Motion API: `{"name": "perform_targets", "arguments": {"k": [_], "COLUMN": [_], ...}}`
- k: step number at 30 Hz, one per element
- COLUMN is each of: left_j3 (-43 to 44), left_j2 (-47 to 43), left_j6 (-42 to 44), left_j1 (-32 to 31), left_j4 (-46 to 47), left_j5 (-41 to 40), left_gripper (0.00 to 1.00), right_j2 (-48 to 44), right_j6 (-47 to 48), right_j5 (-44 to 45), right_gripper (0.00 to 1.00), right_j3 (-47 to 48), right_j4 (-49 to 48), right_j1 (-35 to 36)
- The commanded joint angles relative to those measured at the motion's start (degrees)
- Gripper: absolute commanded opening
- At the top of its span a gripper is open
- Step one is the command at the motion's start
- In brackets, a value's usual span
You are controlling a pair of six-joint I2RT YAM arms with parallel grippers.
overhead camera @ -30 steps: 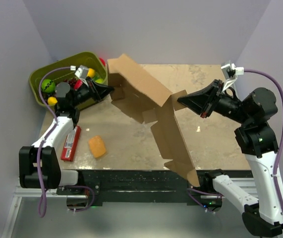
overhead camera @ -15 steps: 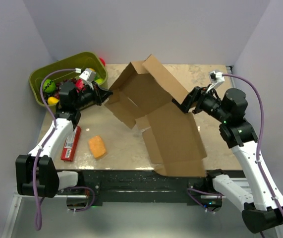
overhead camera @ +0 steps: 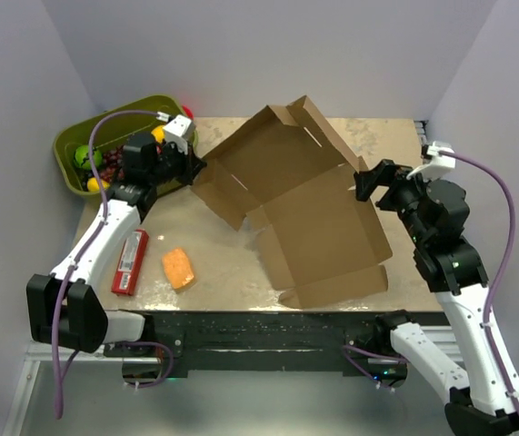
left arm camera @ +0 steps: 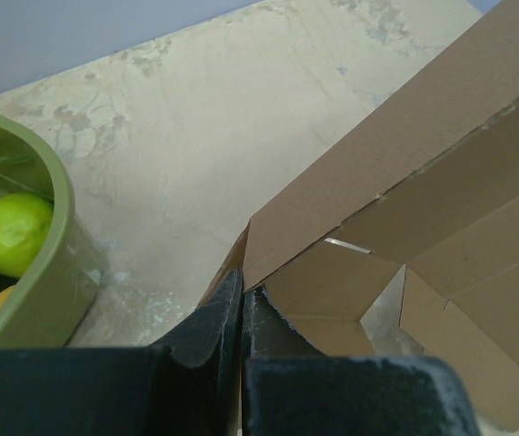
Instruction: Fold the paper box
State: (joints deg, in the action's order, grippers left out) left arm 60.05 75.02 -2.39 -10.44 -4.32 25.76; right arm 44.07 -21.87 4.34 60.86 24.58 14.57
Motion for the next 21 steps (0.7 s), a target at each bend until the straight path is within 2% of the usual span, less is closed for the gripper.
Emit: {"name": "perform_targets", "arguments": {"k": [1, 4, 6, 12, 16, 18, 21], "left_j3": [7.9, 12.1, 13.8, 12.6, 11.4, 10.9, 10.6], "left_j2": [3.6, 6.7, 7.8, 7.2, 6.7, 6.6, 6.8], "left_j6": [5.3, 6.4, 7.1, 9.2, 10.7, 10.9, 11.4], "left_j1": [-1.2, -1.7, -2.0, -2.8, -3.1, -3.2, -3.4], "left_j4": [-7.6, -11.6, -12.9, -12.9, -12.6, -12.5, -12.4], "left_j5": [-7.0, -7.6, -7.5, -9.7, -10.9, -10.2, -9.3], "left_gripper": [0.0, 0.0, 0.0, 0.0, 0.0, 0.0, 0.0], "right_j2": [-2.3, -3.6, -4.0, -0.6, 3.6, 6.5, 11.5], "right_j6": [6.1, 8.3, 9.8, 14.1, 16.1, 16.4, 18.0], "right_j5": [10.6, 11.0, 7.7, -7.2, -10.9, -10.8, -5.0], "right_gripper": [0.99, 0.99, 0.98, 0.87, 0.83, 0.81, 0.8], "right_j3": [3.7, 5.2, 6.0, 8.5, 11.2, 13.0, 16.3], "right_j4": [0.5, -0.7, -1.9, -2.9, -1.7, -1.1, 0.9], "right_j1": [-0.1, -0.1, 0.0, 0.1, 1.0, 3.1, 9.4]}}
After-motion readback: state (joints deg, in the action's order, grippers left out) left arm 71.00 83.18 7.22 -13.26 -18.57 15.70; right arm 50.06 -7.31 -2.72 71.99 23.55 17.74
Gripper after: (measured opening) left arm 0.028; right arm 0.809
